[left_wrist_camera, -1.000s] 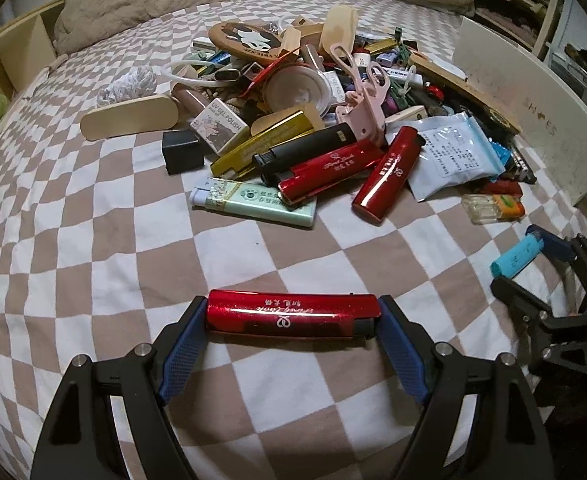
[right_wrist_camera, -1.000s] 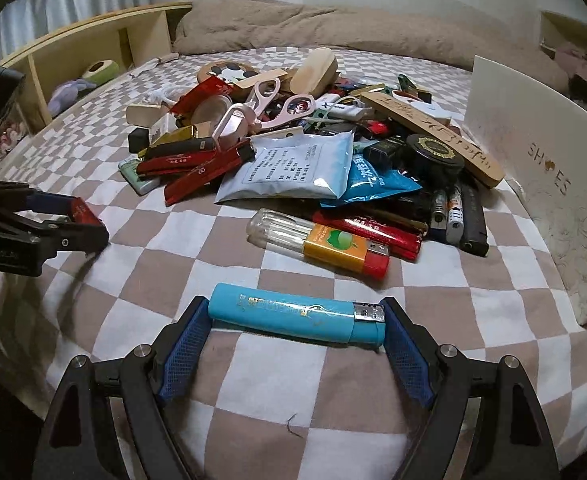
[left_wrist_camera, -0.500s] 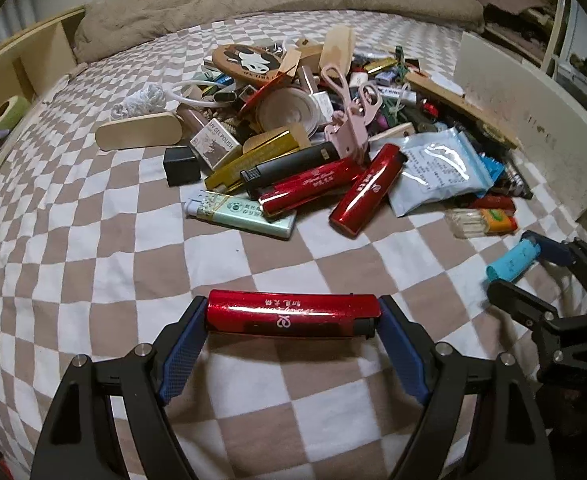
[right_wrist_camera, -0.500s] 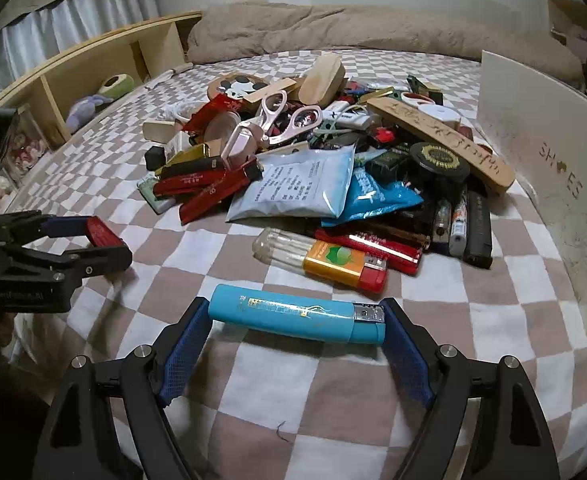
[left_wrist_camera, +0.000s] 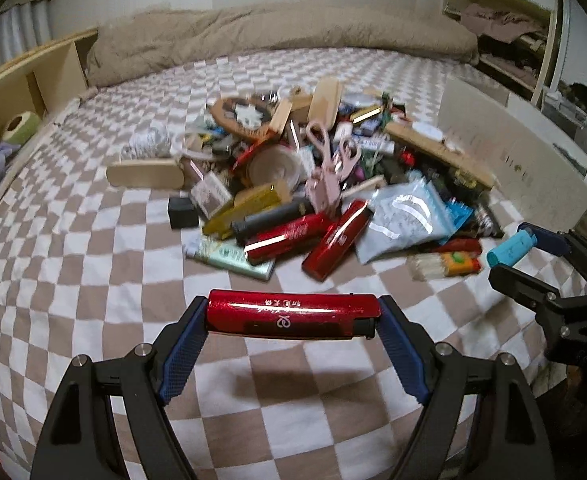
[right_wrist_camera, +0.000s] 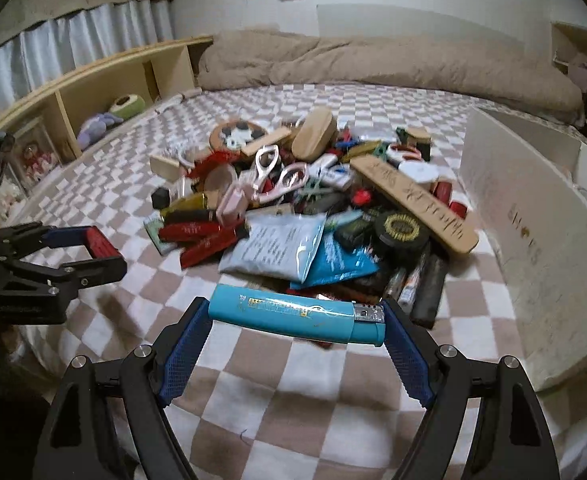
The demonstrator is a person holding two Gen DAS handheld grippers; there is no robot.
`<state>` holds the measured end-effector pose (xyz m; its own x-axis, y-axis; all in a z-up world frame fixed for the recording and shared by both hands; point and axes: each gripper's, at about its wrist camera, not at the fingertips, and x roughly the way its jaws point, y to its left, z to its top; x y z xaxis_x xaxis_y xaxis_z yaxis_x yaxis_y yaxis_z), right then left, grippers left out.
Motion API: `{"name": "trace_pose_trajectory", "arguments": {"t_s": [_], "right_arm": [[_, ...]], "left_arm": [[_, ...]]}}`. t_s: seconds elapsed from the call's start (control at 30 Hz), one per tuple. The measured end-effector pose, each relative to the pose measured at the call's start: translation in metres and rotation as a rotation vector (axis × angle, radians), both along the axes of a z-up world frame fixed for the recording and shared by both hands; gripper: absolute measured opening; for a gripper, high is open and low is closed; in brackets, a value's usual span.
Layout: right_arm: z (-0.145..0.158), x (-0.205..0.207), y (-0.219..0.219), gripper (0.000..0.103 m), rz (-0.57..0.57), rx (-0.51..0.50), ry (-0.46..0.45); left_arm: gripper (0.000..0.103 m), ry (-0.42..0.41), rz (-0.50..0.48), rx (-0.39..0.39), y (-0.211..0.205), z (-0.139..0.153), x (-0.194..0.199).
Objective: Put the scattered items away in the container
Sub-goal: 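Lift both lighters and carry them over the white box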
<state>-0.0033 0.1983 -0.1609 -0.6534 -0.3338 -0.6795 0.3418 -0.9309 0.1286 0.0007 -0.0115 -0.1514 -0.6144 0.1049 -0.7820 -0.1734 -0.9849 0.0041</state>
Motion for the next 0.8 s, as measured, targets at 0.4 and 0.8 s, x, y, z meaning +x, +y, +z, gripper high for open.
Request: {"name": "trace_pose_trajectory", "arguments": {"t_s": [0.4,0.8], "right_arm": [[0.042,-0.006,0.027,0.084,0.006,-0.005,0.095],[0.084,-0.012,0.065,0.084,-0.022,-0.007,0.21]], "left_arm": [[0.083,0.049,-0.008,0.056,0.028,0.026,-0.009],[0.083,0.147,-0.056,0.078,0.075,0.076,-0.027]]}}
